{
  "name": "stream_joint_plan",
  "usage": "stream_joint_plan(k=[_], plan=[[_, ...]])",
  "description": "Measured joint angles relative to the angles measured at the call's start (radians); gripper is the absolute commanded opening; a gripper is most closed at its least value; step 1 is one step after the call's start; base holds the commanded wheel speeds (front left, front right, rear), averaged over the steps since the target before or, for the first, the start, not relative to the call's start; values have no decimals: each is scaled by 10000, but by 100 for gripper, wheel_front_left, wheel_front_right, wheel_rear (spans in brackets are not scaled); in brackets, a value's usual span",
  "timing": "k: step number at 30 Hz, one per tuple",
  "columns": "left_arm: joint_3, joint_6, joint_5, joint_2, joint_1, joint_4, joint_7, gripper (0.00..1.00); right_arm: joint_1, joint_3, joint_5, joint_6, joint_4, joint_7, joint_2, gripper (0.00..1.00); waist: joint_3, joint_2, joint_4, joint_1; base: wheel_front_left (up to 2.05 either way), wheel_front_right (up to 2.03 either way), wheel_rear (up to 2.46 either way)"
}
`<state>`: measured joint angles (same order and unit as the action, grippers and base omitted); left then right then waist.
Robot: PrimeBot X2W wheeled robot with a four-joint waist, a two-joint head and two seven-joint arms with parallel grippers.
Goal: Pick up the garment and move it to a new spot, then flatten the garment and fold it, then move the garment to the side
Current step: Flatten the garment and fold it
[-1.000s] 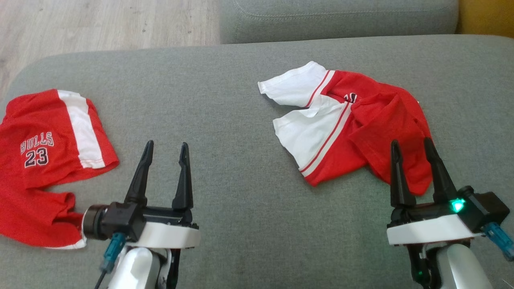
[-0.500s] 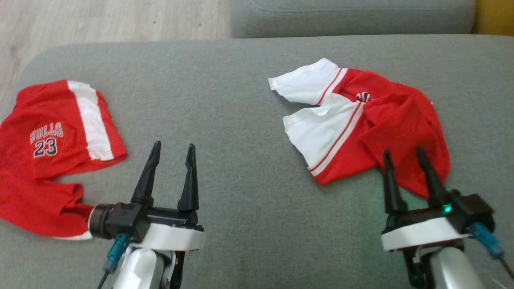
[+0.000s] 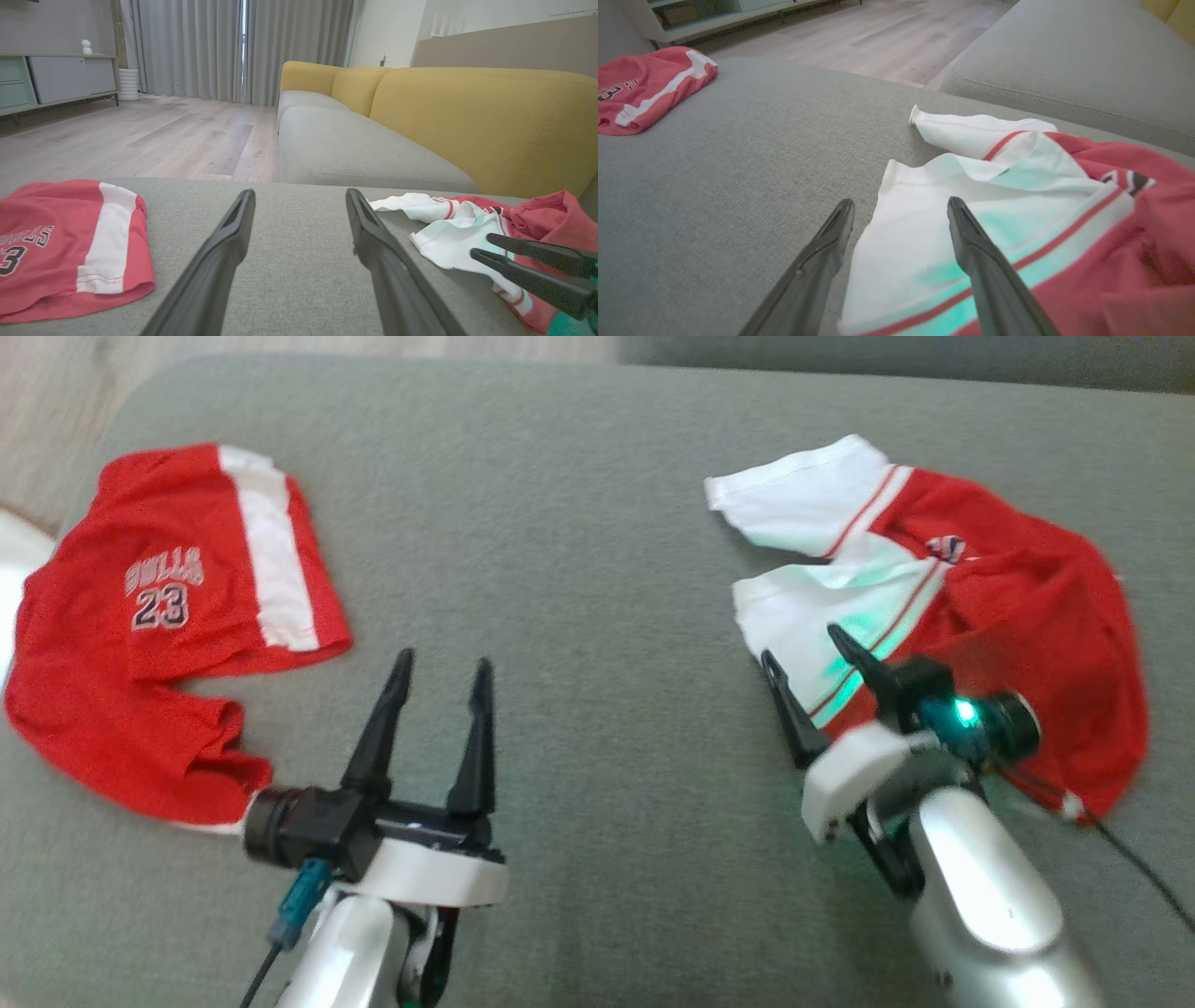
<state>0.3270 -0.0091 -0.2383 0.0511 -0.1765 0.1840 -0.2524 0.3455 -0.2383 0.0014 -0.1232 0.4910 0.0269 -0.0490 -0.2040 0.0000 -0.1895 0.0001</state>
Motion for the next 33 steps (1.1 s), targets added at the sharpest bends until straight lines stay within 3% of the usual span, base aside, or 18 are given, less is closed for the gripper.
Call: stream_joint_plan(k=[10,17,19,26,33], plan=[[729,280,-564,-27,-316,29,0,100,1865,209,-1062,0,2257,-991,-71,100,-523,0,-985,1,0,0,0],[943,443,-708,-29,-468,21,0,100,2820,337,-1099,0,3327,-1375,-81,100,-687,0,-1356,0,0,0,0],[943,445,-715,-27,-468,23,0,100,2925,253,-1009,0,3526,-1381,-82,0,-683,0,-1373,-1,0,0,0],[928,529,-715,-29,-468,23,0,100,3009,-105,-79,0,3739,-1195,-82,0,-599,0,-1166,-1,0,0,0],[917,527,-715,-29,-469,23,0,100,3009,-477,1007,0,3478,-263,-136,0,-512,0,-971,0,0,0,0]])
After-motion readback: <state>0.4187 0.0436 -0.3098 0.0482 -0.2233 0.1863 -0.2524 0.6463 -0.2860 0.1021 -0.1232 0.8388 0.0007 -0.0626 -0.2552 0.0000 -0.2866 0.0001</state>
